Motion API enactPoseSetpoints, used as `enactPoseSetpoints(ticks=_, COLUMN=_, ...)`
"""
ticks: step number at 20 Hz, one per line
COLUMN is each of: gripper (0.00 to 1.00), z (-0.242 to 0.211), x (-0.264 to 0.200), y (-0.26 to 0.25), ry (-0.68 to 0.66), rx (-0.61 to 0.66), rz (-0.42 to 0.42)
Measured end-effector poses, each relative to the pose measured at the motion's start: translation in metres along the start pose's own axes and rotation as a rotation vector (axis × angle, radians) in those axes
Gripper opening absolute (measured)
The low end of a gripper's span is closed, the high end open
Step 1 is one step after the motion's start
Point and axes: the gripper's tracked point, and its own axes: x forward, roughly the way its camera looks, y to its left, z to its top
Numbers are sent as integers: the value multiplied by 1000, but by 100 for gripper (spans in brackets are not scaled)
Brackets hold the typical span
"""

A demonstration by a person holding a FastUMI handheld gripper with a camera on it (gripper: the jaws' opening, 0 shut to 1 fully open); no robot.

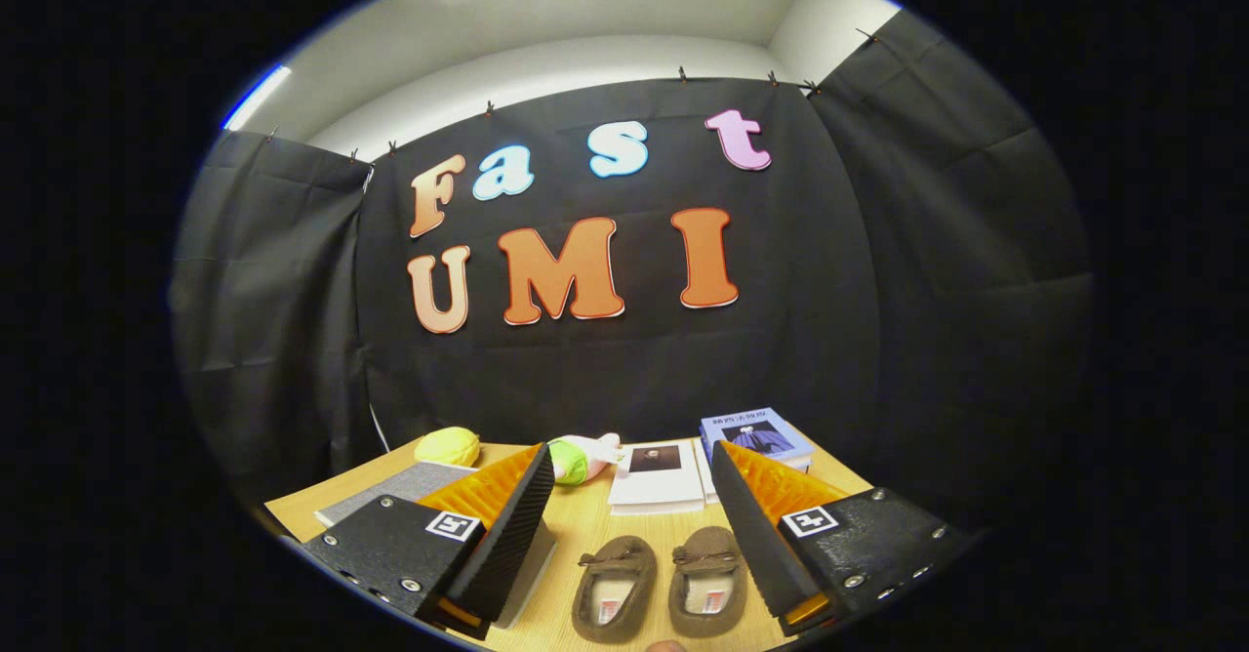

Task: Open the storage box then place both shoes into the box .Put the left shoe in first, then the right shoe, with the right side of both shoes facing outward in a uniform manner.

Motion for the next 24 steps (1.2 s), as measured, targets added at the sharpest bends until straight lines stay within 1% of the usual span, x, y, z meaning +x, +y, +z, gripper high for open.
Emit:
enactPoseSetpoints(ticks=2, gripper=96, z=-17, x=10, y=8, ry=33, rx=49, rz=38)
enactPoseSetpoints(ticks=7, gripper=98, z=-78, x=31, y=52, ry=192, rx=213, rz=217)
enactPoseSetpoints(ticks=9, gripper=98, z=-100, x=37, y=66, ry=242, rx=292, rz=267)
enactPoseSetpoints(ticks=12, gripper=98, z=-121, x=44, y=90, ry=299, rx=413, rz=343)
enactPoseSetpoints(ticks=15, gripper=98, z=-131, x=47, y=106, ry=331, rx=536, rz=408)
enactPoseSetpoints(ticks=18, gripper=98, z=-140, x=54, y=114, ry=359, rx=621, rz=436)
enactPoseSetpoints(ticks=24, gripper=98, z=-166, x=58, y=135, ry=431, rx=673, rz=465)
